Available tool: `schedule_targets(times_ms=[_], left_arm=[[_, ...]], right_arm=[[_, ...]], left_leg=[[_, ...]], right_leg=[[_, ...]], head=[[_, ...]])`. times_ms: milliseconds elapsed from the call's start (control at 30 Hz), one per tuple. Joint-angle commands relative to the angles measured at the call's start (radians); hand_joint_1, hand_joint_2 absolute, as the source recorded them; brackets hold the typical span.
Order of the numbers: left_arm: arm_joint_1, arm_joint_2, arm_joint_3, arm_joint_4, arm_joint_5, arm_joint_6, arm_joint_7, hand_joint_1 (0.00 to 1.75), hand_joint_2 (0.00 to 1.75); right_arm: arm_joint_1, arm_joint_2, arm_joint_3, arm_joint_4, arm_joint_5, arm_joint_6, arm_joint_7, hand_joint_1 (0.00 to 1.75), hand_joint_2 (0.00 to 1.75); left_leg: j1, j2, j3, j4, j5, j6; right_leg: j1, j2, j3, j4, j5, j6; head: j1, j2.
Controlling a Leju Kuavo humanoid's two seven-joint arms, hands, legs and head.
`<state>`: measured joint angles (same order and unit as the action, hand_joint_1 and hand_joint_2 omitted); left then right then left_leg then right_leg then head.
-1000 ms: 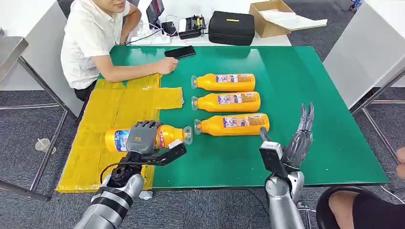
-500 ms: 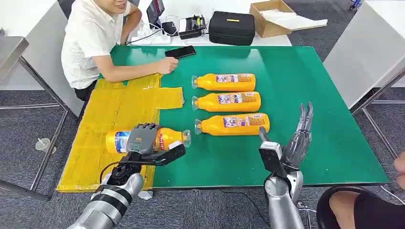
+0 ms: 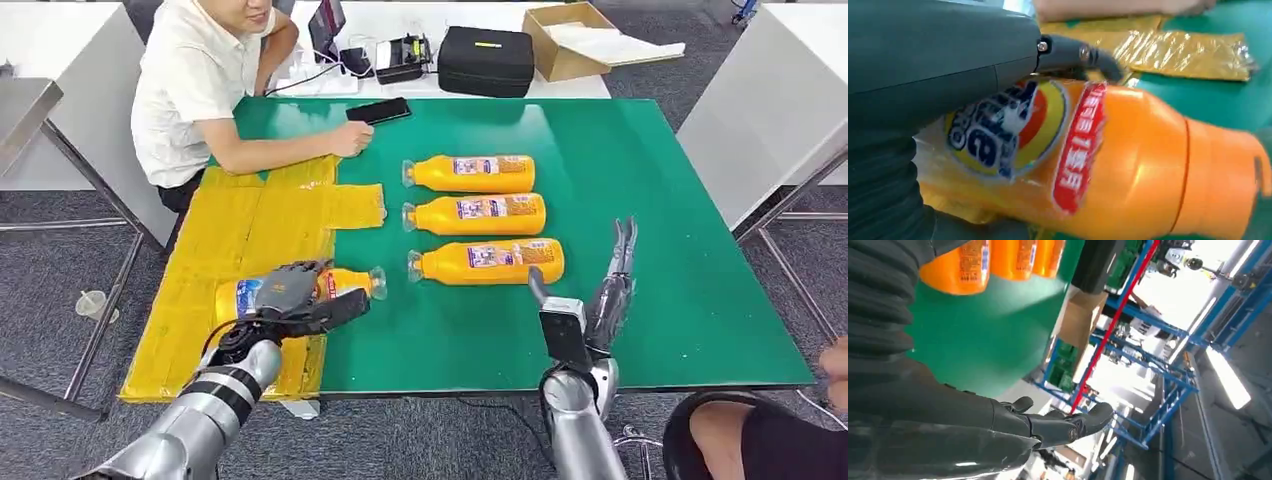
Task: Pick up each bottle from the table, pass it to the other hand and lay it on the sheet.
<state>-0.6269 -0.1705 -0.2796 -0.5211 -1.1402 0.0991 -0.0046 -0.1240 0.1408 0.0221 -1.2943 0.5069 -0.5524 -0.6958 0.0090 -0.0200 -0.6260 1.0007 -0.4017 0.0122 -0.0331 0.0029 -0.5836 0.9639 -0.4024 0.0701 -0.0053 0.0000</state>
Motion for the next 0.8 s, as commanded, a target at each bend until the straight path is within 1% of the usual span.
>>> schedule_targets(times_ms=[33, 67, 100, 167, 200, 267, 300, 333, 367, 400, 433, 467, 500, 533, 600, 667, 700, 733, 767, 800], left_arm=[[-0.012, 0.052, 0.024, 0.174, 0.012, -0.113, -0.015, 0.0, 1.75], [-0.012, 0.056, 0.02, 0.177, 0.01, -0.12, -0.017, 0.0, 1.75], [-0.012, 0.056, 0.02, 0.177, 0.01, -0.12, -0.017, 0.0, 1.75], [-0.011, 0.055, 0.014, 0.175, 0.009, -0.124, -0.026, 0.0, 1.75], [-0.01, 0.054, 0.014, 0.169, 0.019, -0.131, -0.04, 0.0, 1.75], [-0.009, 0.056, 0.007, 0.155, 0.042, -0.148, -0.09, 0.0, 1.75], [-0.009, 0.058, 0.008, 0.15, 0.053, -0.155, -0.108, 0.0, 1.75], [-0.01, 0.058, 0.007, 0.148, 0.056, -0.159, -0.116, 0.0, 1.75], [-0.01, 0.058, 0.007, 0.148, 0.056, -0.159, -0.116, 0.0, 1.75], [-0.01, 0.058, 0.007, 0.148, 0.056, -0.159, -0.116, 0.0, 1.75], [-0.01, 0.058, 0.007, 0.148, 0.056, -0.159, -0.116, 0.0, 1.75], [-0.01, 0.058, 0.007, 0.148, 0.056, -0.159, -0.116, 0.0, 1.75], [-0.01, 0.058, 0.007, 0.148, 0.056, -0.159, -0.116, 0.0, 1.75], [-0.01, 0.058, 0.007, 0.148, 0.056, -0.159, -0.116, 0.0, 1.75], [-0.01, 0.058, 0.007, 0.148, 0.056, -0.159, -0.116, 0.0, 1.75], [-0.013, 0.059, -0.002, 0.144, 0.056, -0.164, -0.128, 0.0, 1.75], [-0.016, 0.058, -0.018, 0.135, 0.056, -0.165, -0.144, 0.0, 1.75], [-0.007, 0.053, -0.013, 0.106, 0.083, -0.144, -0.192, 0.0, 1.75], [-0.001, 0.048, -0.019, 0.081, 0.109, -0.137, -0.223, 0.0, 1.75], [0.003, 0.043, -0.019, 0.064, 0.125, -0.132, -0.244, 0.0, 1.75]], right_arm=[[-0.065, -0.045, 0.056, 0.121, -0.044, -0.01, -0.002, 0.0, 1.75], [-0.067, -0.048, 0.058, 0.125, -0.048, -0.011, -0.002, 0.0, 1.75], [-0.067, -0.048, 0.058, 0.125, -0.048, -0.011, -0.002, 0.0, 1.75], [-0.065, -0.053, 0.061, 0.128, -0.054, -0.015, -0.002, 0.0, 1.75], [-0.065, -0.057, 0.07, 0.128, -0.061, -0.019, -0.002, 0.0, 1.75], [-0.064, -0.066, 0.087, 0.127, -0.076, -0.026, -0.002, 0.0, 1.75], [-0.066, -0.067, 0.091, 0.128, -0.081, -0.025, -0.002, 0.0, 1.75], [-0.066, -0.068, 0.093, 0.129, -0.083, -0.024, -0.002, 0.0, 1.75], [-0.066, -0.068, 0.093, 0.129, -0.083, -0.024, -0.002, 0.0, 1.75], [-0.066, -0.068, 0.093, 0.129, -0.083, -0.024, -0.002, 0.0, 1.75], [-0.066, -0.068, 0.093, 0.129, -0.083, -0.024, -0.002, 0.0, 1.75], [-0.066, -0.068, 0.093, 0.129, -0.083, -0.024, -0.002, 0.0, 1.75], [-0.066, -0.068, 0.093, 0.129, -0.083, -0.024, -0.002, 0.0, 1.75], [-0.066, -0.068, 0.093, 0.129, -0.083, -0.024, -0.002, 0.0, 1.75], [-0.066, -0.068, 0.093, 0.129, -0.083, -0.024, -0.002, 0.0, 1.75], [-0.069, -0.07, 0.098, 0.132, -0.084, -0.029, -0.002, 0.0, 1.75], [-0.07, -0.073, 0.102, 0.133, -0.094, -0.029, -0.002, 0.0, 1.75], [-0.07, -0.081, 0.113, 0.136, -0.093, -0.038, -0.002, 0.0, 1.75], [-0.07, -0.087, 0.117, 0.14, -0.086, -0.042, -0.002, 0.0, 1.75], [-0.072, -0.091, 0.118, 0.151, -0.062, -0.052, -0.002, 0.0, 1.75]], left_leg=[[0.001, 0.008, 0.007, -0.001, -0.002, 0.0], [0.0, 0.007, 0.008, -0.002, -0.002, 0.0], [0.001, 0.01, 0.01, -0.002, -0.003, -0.001], [0.0, 0.004, 0.01, -0.002, -0.001, 0.0], [0.001, 0.007, 0.012, -0.002, -0.002, 0.0], [0.001, 0.007, 0.013, -0.002, -0.002, 0.0], [0.0, 0.005, 0.013, -0.002, -0.001, 0.0], [0.0, 0.006, 0.013, -0.002, -0.001, 0.0], [0.0, 0.004, 0.012, -0.002, -0.001, 0.0], [0.001, 0.006, 0.013, -0.002, -0.002, 0.0], [0.0, 0.005, 0.013, -0.002, -0.001, 0.0], [0.001, 0.007, 0.013, -0.002, -0.002, 0.0], [0.0, 0.005, 0.013, -0.001, -0.001, 0.0], [0.001, 0.006, 0.014, -0.001, -0.002, 0.0], [0.0, 0.004, 0.013, -0.001, -0.001, 0.0], [0.001, 0.007, 0.014, -0.002, -0.002, 0.0], [0.0, 0.005, 0.013, -0.002, -0.001, 0.0], [0.001, 0.007, 0.014, -0.001, -0.002, 0.0], [0.0, 0.005, 0.013, -0.001, -0.001, 0.0], [0.001, 0.006, 0.014, -0.001, -0.002, -0.001]], right_leg=[[0.002, 0.006, 0.006, -0.002, 0.001, -0.004], [0.001, 0.005, 0.006, -0.002, 0.0, -0.003], [0.003, 0.007, 0.008, -0.003, 0.0, -0.007], [0.001, 0.003, 0.008, -0.002, 0.0, -0.002], [0.002, 0.005, 0.01, -0.003, 0.001, -0.004], [0.001, 0.005, 0.011, -0.003, 0.0, -0.004], [0.001, 0.004, 0.011, -0.002, 0.0, -0.003], [0.001, 0.005, 0.011, -0.002, 0.0, -0.004], [0.0, 0.004, 0.011, -0.001, 0.0, -0.003], [0.001, 0.005, 0.011, -0.002, 0.0, -0.004], [0.001, 0.004, 0.011, -0.002, 0.0, -0.003], [0.001, 0.005, 0.011, -0.002, 0.001, -0.004], [0.001, 0.004, 0.011, -0.002, 0.0, -0.003], [0.002, 0.005, 0.012, -0.002, 0.0, -0.004], [0.0, 0.003, 0.012, -0.001, 0.0, -0.002], [0.002, 0.004, 0.012, -0.002, 0.0, -0.005], [0.001, 0.004, 0.012, -0.002, 0.0, -0.003], [0.002, 0.005, 0.012, -0.002, 0.0, -0.005], [0.001, 0.004, 0.012, -0.002, 0.0, -0.003], [0.002, 0.004, 0.012, -0.002, 0.0, -0.005]], head=[[0.0, 0.0], [0.0, 0.0], [0.0, 0.0], [0.0, 0.0], [0.0, 0.0], [0.0, 0.0], [0.0, 0.0], [0.0, 0.0], [0.0, 0.0], [0.0, 0.0], [0.0, 0.0], [0.0, 0.0], [0.0, 0.0], [0.0, 0.0], [0.0, 0.0], [0.0, 0.0], [0.0, 0.0], [0.0, 0.0], [0.0, 0.0], [0.0, 0.0]])
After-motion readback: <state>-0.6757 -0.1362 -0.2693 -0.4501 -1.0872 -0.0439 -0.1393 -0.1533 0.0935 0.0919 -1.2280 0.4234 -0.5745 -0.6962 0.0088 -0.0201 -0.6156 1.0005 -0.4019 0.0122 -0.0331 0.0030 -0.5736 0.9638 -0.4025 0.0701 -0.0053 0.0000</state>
